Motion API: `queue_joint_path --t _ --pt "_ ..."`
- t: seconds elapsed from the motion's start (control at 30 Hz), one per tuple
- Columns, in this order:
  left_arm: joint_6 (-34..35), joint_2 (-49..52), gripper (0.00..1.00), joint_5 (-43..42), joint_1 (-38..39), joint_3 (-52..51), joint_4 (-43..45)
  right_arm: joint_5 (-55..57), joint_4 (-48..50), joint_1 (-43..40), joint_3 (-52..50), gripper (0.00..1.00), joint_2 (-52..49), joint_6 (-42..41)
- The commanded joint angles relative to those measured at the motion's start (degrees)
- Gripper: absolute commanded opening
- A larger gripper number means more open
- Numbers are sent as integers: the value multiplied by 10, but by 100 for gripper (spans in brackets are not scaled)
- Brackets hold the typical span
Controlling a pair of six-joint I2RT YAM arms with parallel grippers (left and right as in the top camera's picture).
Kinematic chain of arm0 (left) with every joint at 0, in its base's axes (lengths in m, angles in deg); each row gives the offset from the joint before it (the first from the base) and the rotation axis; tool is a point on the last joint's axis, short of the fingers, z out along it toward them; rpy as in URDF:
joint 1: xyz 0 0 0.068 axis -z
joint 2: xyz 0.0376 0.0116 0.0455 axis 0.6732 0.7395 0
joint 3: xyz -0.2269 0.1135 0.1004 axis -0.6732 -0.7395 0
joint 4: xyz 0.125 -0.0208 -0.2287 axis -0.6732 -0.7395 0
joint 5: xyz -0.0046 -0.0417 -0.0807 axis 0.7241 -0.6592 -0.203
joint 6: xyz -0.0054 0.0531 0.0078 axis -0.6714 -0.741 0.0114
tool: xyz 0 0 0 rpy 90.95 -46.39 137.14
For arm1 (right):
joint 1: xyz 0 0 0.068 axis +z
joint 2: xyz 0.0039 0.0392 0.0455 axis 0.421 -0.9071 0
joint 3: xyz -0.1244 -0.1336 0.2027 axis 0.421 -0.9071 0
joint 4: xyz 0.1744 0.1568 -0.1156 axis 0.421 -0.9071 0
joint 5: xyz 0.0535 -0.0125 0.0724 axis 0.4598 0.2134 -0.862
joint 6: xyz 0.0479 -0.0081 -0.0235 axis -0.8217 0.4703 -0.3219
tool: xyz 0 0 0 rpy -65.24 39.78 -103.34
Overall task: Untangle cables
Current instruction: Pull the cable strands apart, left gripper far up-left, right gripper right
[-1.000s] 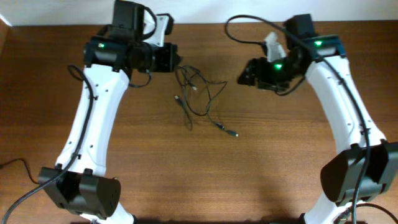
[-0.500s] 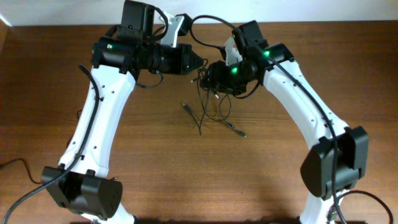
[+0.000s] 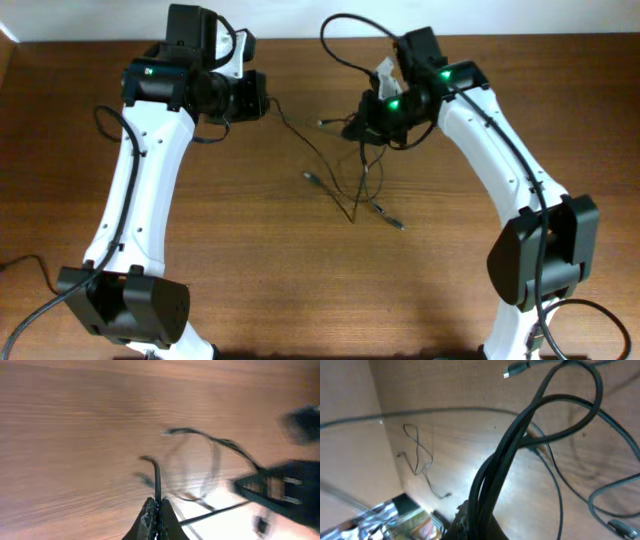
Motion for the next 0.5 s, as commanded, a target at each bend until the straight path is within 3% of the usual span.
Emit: queue_joint_path --t 0.0,0.17,0.47 --pt "24 -7 0 327 -68 13 -2 80 -63 -86 -14 4 6 91" --pt "27 35 0 349 -123 13 -4 85 -177 -179 -5 8 38 217" --pt "27 62 0 349 -162 13 3 158 -234 -260 -5 7 118 245"
